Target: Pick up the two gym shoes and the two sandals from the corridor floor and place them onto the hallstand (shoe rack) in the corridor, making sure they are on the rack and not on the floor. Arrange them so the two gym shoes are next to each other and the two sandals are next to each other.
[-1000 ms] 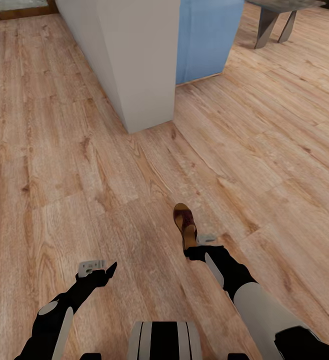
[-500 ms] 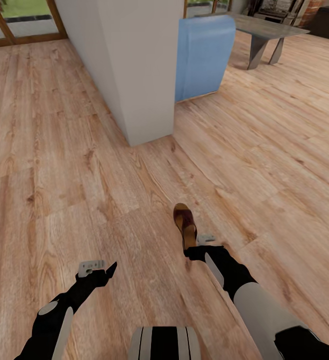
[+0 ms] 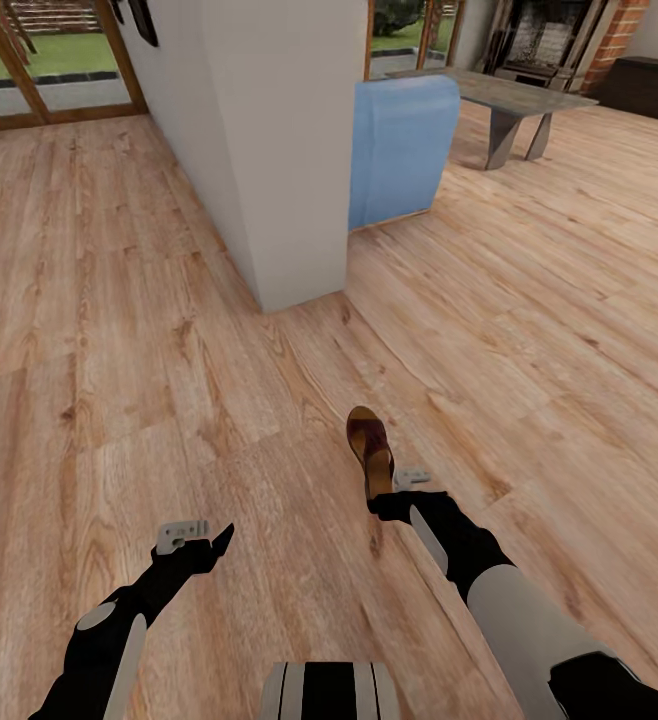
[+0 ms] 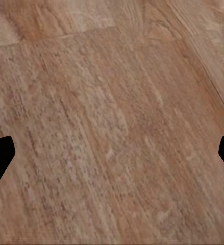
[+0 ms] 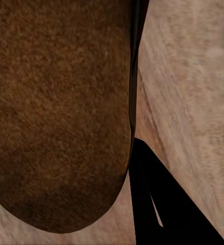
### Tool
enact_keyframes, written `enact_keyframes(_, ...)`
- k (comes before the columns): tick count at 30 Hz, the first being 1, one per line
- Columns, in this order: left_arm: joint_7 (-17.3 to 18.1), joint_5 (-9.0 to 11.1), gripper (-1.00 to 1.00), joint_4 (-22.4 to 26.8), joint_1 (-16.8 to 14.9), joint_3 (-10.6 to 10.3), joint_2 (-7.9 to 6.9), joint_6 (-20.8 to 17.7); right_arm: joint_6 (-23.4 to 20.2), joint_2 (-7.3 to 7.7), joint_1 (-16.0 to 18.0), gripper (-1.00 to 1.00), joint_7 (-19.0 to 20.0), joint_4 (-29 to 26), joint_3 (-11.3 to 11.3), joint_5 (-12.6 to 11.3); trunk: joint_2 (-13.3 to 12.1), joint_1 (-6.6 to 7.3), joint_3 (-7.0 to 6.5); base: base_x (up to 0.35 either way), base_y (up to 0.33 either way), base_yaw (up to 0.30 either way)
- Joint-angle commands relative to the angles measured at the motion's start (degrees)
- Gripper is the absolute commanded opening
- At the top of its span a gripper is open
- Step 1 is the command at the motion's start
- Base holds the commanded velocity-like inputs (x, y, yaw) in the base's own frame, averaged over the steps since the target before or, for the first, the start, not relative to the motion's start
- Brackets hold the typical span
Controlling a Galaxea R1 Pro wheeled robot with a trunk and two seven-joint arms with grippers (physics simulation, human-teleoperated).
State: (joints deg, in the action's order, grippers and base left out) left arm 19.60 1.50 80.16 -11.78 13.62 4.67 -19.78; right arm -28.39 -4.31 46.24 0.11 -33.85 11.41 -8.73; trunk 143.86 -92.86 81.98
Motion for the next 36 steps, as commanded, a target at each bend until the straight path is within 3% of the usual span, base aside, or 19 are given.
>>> enact_keyframes(1, 0.0, 0.0, 1.0, 0.0, 0.0, 0.0, 0.0, 0.0, 0.0, 0.0, 0.0, -1.0, -0.2, 0.0, 0.0, -0.2, 0.0, 0.02, -0.28, 0.0, 0.0, 0.0)
enact_keyframes(24, -0.1, 0.0, 1.0, 0.0, 0.0, 0.0, -0.01, 0.0, 0.0, 0.0, 0.0, -1.0, -0.2, 0.0, 0.0, -0.2, -0.3, 0.62, -7.23, 0.0, 0.0, 0.0)
enact_keyframes(36, 0.1, 0.1, 1.0, 0.1, 0.0, 0.1, 0.01, 0.0, 0.0, 0.0, 0.0, -1.0, -0.3, 0.0, 0.0, -0.2, -0.3, 0.62, -7.51, 0.0, 0.0, 0.0)
